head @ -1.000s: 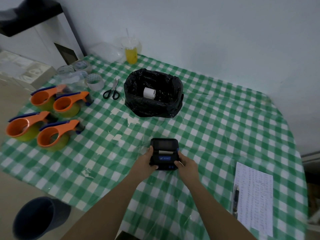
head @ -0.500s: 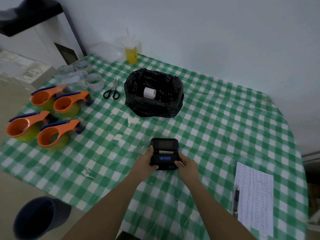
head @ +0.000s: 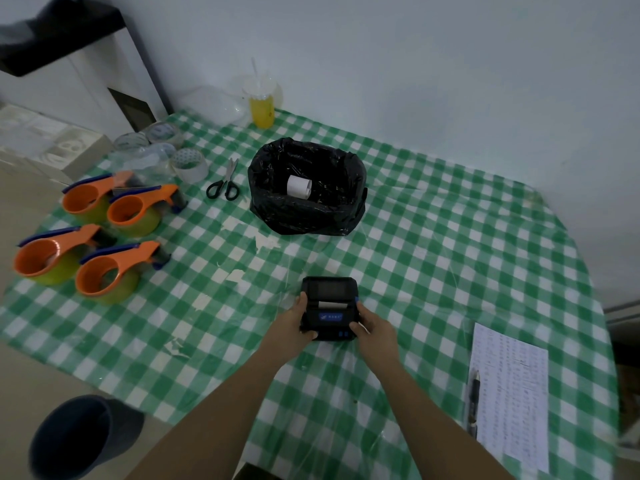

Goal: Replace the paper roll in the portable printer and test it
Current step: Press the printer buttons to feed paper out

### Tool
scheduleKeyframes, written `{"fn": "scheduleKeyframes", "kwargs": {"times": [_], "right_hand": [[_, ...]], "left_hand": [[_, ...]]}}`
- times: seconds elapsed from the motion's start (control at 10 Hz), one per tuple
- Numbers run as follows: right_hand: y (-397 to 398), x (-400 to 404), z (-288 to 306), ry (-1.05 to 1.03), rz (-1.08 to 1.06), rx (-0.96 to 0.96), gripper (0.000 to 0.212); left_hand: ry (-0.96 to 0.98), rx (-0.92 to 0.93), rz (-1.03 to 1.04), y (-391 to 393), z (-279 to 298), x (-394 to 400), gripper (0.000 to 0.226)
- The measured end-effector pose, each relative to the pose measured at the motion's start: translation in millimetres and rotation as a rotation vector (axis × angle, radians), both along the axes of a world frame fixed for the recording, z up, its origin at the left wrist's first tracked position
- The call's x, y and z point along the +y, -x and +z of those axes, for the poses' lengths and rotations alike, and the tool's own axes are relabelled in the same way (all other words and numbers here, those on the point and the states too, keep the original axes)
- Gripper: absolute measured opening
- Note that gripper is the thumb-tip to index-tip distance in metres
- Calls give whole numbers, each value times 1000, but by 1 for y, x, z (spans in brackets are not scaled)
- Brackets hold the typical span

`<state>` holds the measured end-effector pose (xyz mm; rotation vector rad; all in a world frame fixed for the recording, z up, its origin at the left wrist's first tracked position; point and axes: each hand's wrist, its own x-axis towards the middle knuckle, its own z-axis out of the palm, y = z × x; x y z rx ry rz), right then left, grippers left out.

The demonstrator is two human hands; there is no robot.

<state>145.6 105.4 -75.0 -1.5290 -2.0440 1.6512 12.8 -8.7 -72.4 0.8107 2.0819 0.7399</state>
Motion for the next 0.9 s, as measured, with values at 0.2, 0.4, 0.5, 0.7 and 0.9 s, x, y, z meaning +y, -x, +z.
{"fn": "scheduleKeyframes", "kwargs": {"times": [0.2, 0.4, 0.5, 0.7, 0.9], "right_hand": [[1, -2, -4, 2, -43, 29, 45], [-1, -4, -6, -5, -46, 56, 46], [0, -4, -7, -8, -51, 58, 46], [0, -4, -7, -18, -51, 69, 45], [-1, -4, -7, -24, -42, 76, 47]], "left_hand": [[7, -1, -2, 0, 0, 0, 86], [5, 19, -8, 0, 1, 0, 87], [0, 13, -5, 0, 1, 0, 86], [-13, 7, -7, 0, 0, -1, 86], [7, 11, -8, 0, -1, 0, 85]]}}
